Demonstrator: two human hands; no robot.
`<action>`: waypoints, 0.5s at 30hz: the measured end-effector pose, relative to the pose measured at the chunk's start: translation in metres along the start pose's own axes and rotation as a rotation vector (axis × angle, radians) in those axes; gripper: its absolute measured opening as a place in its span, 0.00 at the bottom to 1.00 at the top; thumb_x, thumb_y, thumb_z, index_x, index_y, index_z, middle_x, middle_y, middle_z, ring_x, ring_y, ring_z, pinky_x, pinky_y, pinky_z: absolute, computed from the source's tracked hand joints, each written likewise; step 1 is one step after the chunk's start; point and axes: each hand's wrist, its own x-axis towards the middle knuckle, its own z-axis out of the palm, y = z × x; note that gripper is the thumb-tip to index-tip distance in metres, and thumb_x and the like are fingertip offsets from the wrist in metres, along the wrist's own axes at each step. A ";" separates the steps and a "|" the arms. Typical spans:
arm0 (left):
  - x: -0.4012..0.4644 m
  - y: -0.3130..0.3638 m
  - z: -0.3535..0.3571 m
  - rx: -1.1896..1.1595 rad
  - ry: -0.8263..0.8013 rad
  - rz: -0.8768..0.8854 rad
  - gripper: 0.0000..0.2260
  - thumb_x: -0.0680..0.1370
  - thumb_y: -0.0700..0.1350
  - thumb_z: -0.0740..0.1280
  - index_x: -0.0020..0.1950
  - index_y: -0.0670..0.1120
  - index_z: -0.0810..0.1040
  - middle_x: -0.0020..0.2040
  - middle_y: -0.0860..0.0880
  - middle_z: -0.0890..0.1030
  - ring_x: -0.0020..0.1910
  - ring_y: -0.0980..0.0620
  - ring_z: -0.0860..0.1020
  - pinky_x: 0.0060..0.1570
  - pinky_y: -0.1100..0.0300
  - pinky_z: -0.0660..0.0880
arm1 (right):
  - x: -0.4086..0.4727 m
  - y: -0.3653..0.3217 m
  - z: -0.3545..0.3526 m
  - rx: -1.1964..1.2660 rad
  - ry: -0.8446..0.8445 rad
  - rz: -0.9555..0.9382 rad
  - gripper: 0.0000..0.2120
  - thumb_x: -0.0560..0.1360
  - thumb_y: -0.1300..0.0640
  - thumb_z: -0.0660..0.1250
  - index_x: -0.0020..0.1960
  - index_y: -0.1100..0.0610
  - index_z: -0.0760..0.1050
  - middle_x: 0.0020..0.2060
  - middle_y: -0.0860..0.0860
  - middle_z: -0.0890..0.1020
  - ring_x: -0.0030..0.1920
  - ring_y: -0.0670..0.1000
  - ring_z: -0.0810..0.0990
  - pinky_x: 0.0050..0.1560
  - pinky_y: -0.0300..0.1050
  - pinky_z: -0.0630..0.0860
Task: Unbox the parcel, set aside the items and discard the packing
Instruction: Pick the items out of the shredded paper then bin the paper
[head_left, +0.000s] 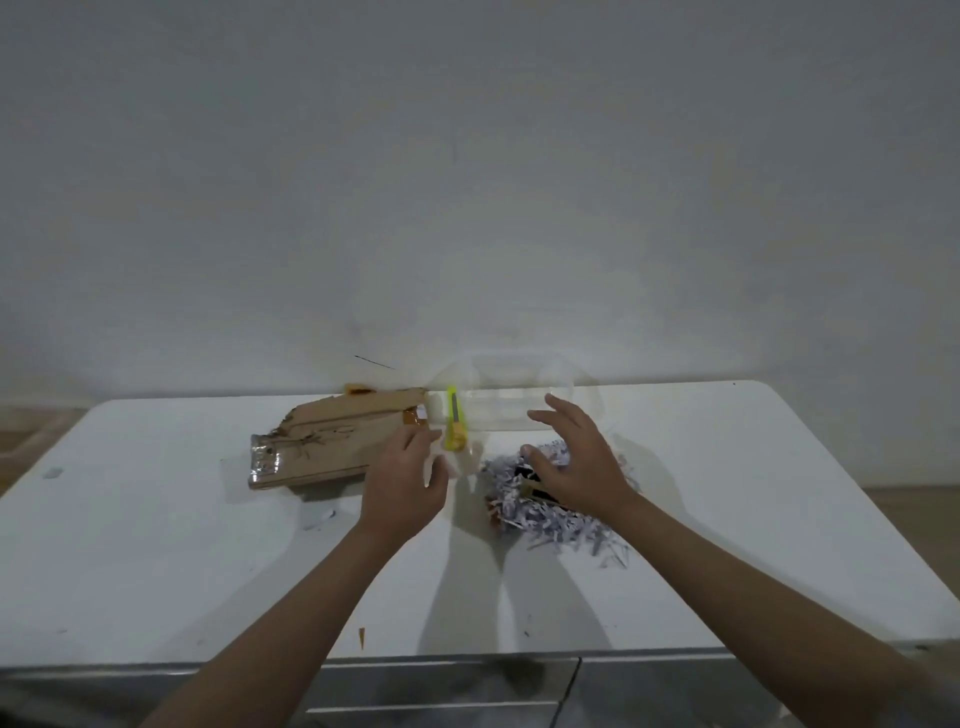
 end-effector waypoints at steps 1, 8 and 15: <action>0.002 -0.009 -0.006 0.004 0.026 -0.016 0.10 0.72 0.43 0.65 0.51 0.42 0.79 0.46 0.46 0.78 0.43 0.46 0.77 0.39 0.55 0.76 | 0.007 -0.008 0.011 0.009 -0.006 -0.016 0.22 0.72 0.47 0.66 0.63 0.53 0.74 0.68 0.54 0.71 0.69 0.52 0.68 0.67 0.46 0.66; 0.021 -0.087 -0.052 0.138 0.053 -0.241 0.23 0.71 0.56 0.59 0.57 0.42 0.77 0.57 0.39 0.77 0.55 0.38 0.75 0.55 0.43 0.73 | 0.057 -0.067 0.079 0.146 -0.049 -0.006 0.17 0.75 0.56 0.65 0.64 0.55 0.73 0.62 0.52 0.76 0.63 0.49 0.73 0.62 0.37 0.66; 0.029 -0.142 -0.075 0.144 -0.142 -0.455 0.17 0.77 0.52 0.63 0.61 0.44 0.76 0.59 0.43 0.79 0.56 0.42 0.77 0.62 0.44 0.68 | 0.087 -0.098 0.123 0.217 -0.100 0.137 0.12 0.75 0.62 0.65 0.58 0.57 0.78 0.51 0.53 0.83 0.51 0.45 0.79 0.48 0.23 0.70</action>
